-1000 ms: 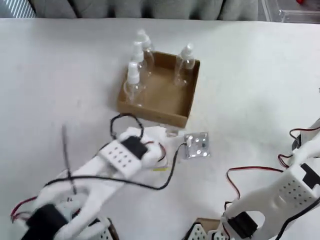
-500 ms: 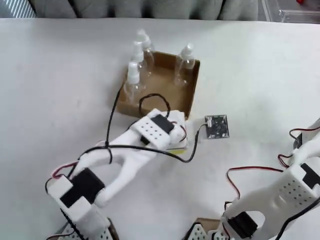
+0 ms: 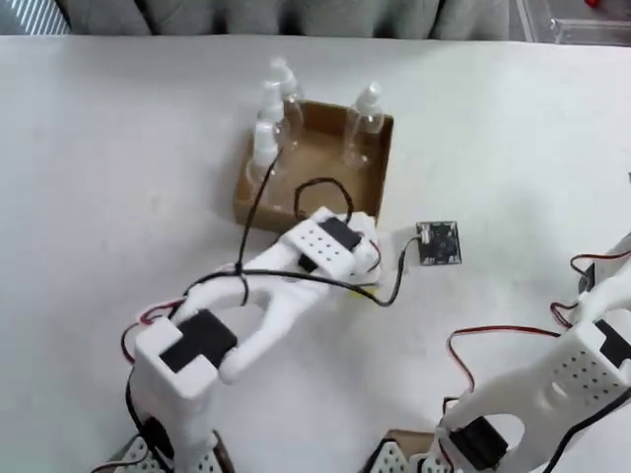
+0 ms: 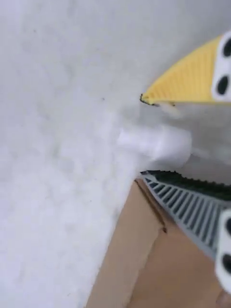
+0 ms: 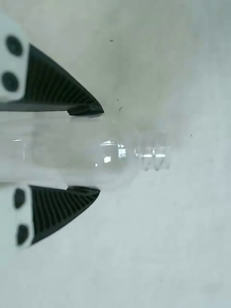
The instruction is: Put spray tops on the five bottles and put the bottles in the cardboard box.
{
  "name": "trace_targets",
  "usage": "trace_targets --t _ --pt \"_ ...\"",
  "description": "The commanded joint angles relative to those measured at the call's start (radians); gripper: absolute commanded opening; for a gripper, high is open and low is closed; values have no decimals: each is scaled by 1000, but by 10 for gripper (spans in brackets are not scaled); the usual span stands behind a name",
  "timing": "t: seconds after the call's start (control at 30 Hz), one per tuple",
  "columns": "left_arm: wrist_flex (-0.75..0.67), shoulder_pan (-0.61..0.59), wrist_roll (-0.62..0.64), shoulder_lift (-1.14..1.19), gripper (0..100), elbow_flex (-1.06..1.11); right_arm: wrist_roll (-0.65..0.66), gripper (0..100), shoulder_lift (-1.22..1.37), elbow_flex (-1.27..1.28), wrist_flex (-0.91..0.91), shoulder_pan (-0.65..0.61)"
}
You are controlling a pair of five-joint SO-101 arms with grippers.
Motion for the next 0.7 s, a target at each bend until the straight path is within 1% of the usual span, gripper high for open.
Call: trace_targets --t 0.0,0.07,0.2,0.3,0.57,0.67 --pt "-14 -45 -6 -10 217 -71 20 15 -21 -43 -12 5" --pt "-2 -50 -6 -10 217 -66 20 15 -21 -41 -12 5" --pt "92 -51 -6 -8 217 -66 20 15 -28 -43 -12 5" --pt "126 -47 -6 -7 217 -58 20 15 -30 -43 -12 4" --pt "121 -27 -6 -8 217 -32 21 15 -21 -41 -12 5" --pt "80 -13 -6 -8 217 -29 21 15 -21 -41 -12 7"
